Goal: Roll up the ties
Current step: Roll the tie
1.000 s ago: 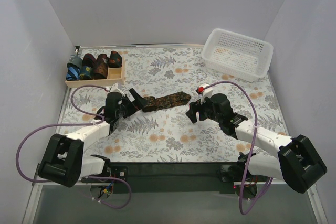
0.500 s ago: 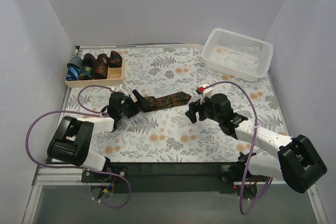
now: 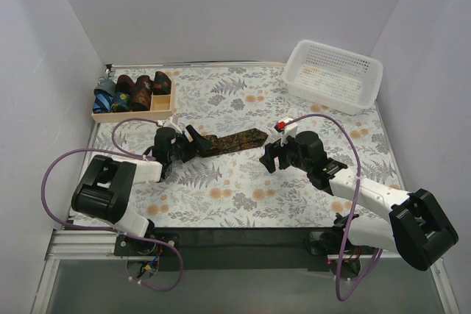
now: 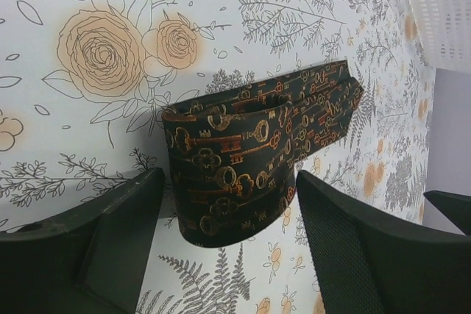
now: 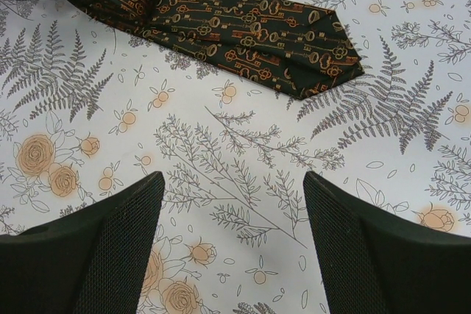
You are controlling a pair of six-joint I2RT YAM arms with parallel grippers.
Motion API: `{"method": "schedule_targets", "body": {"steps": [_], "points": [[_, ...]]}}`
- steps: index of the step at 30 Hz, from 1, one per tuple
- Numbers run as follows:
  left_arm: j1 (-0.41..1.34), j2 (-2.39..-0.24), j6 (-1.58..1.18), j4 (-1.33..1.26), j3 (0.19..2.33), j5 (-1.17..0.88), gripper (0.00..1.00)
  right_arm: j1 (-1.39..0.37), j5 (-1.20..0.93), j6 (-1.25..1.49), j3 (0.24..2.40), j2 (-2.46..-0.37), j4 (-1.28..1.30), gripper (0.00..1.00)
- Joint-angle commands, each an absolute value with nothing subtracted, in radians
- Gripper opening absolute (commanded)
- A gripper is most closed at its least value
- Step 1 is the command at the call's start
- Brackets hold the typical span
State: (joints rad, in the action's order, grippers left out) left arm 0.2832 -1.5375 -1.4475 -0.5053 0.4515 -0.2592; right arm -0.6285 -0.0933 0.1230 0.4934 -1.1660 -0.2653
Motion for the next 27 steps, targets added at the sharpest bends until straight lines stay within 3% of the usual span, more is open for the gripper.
{"method": "schedule_targets", "body": {"steps": [1,6,11,15,22,27], "points": [[0.281,-1.568,-1.434,-0.469,0.466,-0.264,0.65,-0.624,-0.1,0.104,0.491,-1.158,-0.314,0.7],[0.281,-1.594,-1.434,-0.471,0.476,-0.273,0.58,-0.626,-0.101,0.104,0.491,-1.16,-0.314,0.7],[0.281,-1.568,-1.428,-0.434,0.494,-0.284,0.38,-0.626,-0.095,0.101,0.486,-1.154,-0.314,0.7],[0.281,-1.493,-1.392,-0.309,0.521,-0.241,0.32,-0.626,-0.092,0.094,0.486,-1.151,-0.313,0.7],[0.281,-1.443,-1.26,0.193,0.69,-0.071,0.3,-0.623,-0.089,0.091,0.48,-1.141,-0.313,0.7],[0.287,-1.456,-1.183,0.382,0.774,0.086,0.31,-0.623,-0.089,0.091,0.477,-1.138,-0.314,0.7]]}}
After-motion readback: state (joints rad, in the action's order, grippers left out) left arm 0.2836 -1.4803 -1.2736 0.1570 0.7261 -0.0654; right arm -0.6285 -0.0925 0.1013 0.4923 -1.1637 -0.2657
